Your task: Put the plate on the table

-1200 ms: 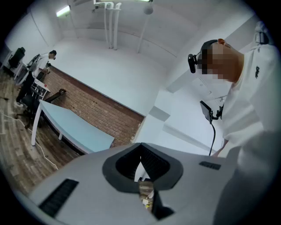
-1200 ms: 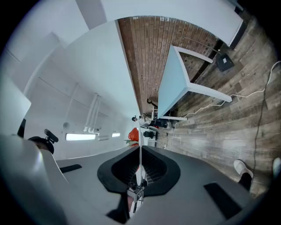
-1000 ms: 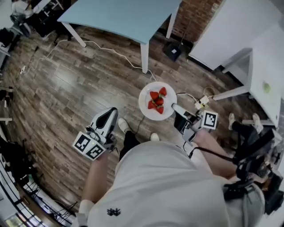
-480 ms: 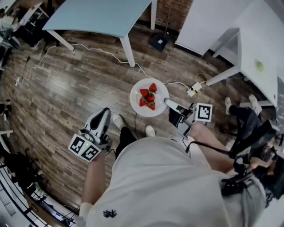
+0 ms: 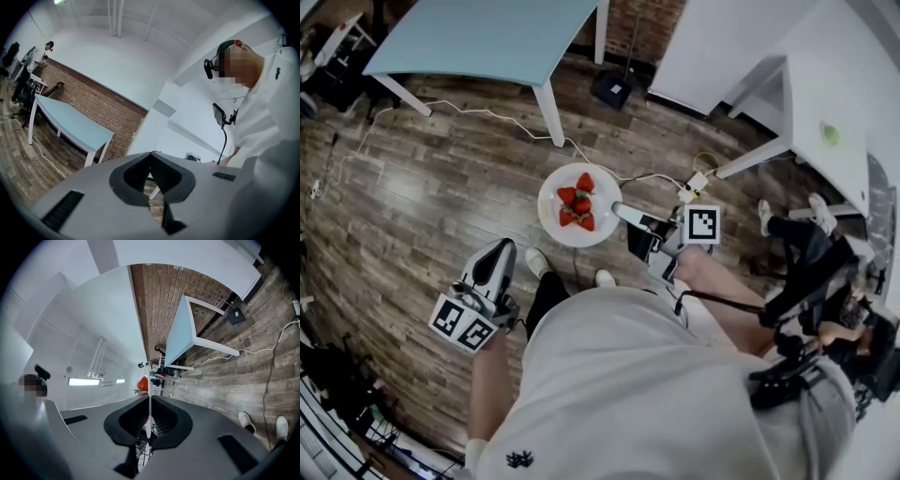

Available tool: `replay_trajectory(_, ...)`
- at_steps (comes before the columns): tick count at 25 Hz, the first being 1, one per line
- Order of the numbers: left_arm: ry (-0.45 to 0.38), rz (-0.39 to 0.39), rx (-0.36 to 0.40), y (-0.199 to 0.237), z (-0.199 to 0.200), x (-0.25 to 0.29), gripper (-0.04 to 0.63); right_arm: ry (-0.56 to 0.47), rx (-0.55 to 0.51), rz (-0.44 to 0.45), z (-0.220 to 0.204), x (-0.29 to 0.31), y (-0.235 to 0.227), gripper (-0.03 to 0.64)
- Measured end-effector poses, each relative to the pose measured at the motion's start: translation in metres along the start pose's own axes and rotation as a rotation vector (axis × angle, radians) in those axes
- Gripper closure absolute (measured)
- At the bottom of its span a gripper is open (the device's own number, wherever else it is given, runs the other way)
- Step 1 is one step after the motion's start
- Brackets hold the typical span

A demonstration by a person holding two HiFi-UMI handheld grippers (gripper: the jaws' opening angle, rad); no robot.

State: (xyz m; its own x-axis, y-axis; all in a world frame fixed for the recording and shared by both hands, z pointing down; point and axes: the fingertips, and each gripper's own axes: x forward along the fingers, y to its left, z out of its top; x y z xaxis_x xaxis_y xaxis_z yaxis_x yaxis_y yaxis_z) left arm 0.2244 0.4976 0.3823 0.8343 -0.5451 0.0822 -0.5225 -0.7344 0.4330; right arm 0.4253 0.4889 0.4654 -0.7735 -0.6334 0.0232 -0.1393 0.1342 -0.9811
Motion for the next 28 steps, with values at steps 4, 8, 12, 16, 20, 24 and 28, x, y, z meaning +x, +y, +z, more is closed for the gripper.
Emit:
replay_trajectory(4,-0.005,-0.020,-0.016,0.036,0.015,-0.007,0.594,0.006,-0.008,-0.003,0.007,0.043,0.006,0.595)
replay_trajectory(8,-0.017,-0.040,-0.039,0.074,0.037,-0.012,0.595,-0.012,-0.005,-0.004,0.018,0.087,0.015,0.595)
replay_trajectory(12,-0.007,-0.048,-0.035,0.108,0.053,-0.022,0.594,-0.029,0.024,-0.010,0.020,0.124,0.019,0.595)
replay_trajectory(16,0.031,-0.033,-0.021,0.155,0.068,-0.047,0.595,-0.027,0.008,-0.028,0.018,0.179,0.019,0.595)
replay_trajectory(20,0.071,-0.009,0.019,0.193,0.079,-0.066,0.595,-0.012,-0.013,-0.026,0.015,0.227,0.024,0.595)
replay_trajectory(24,0.052,0.020,0.035,0.216,0.090,-0.081,0.595,0.016,-0.006,-0.020,0.009,0.259,0.030,0.595)
replay_trajectory(28,0.026,0.056,0.022,0.239,0.101,-0.086,0.595,0.028,0.000,-0.026,0.022,0.286,0.027,0.595)
